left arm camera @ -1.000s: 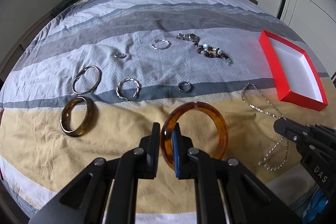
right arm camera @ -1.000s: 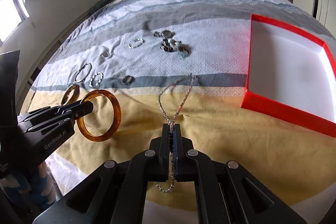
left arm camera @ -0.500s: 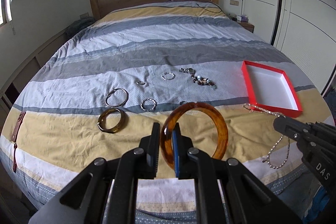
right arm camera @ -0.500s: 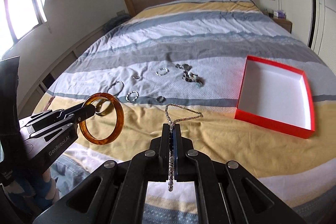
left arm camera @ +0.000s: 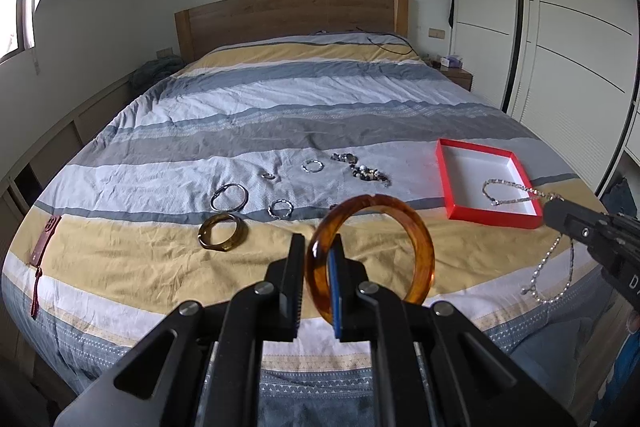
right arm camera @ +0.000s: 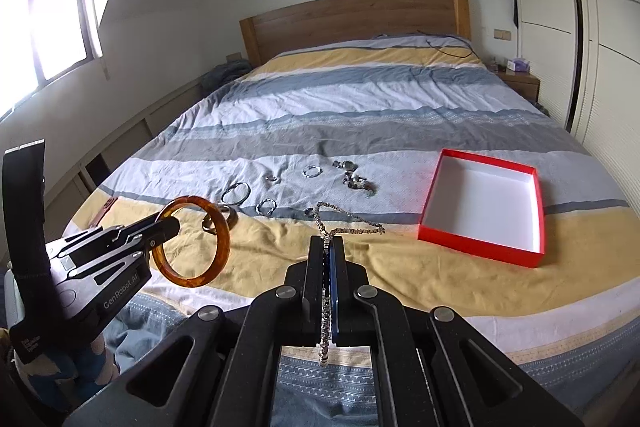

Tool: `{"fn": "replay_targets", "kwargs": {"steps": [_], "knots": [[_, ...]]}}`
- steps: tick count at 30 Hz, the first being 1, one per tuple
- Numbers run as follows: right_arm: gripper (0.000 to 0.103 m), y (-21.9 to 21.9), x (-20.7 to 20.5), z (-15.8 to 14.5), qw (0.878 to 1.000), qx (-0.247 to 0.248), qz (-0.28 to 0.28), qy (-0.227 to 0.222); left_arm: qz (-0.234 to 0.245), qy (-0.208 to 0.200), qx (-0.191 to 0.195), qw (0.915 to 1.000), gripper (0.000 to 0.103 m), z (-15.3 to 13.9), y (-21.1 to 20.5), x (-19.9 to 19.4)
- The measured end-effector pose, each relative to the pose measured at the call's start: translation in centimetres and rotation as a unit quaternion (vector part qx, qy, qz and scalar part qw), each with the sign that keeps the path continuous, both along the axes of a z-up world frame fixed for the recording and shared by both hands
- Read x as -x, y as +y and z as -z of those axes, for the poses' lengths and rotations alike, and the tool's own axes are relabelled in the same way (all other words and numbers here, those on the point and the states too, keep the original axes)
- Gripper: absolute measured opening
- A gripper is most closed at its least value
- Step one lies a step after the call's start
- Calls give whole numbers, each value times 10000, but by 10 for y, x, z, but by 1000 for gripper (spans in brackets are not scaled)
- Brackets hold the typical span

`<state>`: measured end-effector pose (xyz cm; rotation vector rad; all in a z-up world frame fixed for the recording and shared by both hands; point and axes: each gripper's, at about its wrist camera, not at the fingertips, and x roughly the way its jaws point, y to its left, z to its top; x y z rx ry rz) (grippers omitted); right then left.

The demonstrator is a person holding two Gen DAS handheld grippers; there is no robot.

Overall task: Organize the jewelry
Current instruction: 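Carry the amber bangle and silver necklace into the red box, releasing both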

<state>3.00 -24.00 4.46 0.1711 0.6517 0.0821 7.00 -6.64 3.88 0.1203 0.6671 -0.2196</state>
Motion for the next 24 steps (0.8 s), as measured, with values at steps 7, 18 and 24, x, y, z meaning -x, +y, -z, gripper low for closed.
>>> {"fn": "replay_targets", "kwargs": {"steps": [7, 18, 24], "knots": [[3, -16, -6, 2, 9999, -75, 122, -20, 12, 89, -17, 10000, 10, 2, -7, -10], [3, -105, -35, 7, 9968, -158, 787, 55, 570, 487, -126, 9971, 10, 8, -92, -74], [3, -169, -63, 25, 9920, -203, 1213, 269, 1116, 685, -135, 9913, 10, 22, -168, -114]]}}
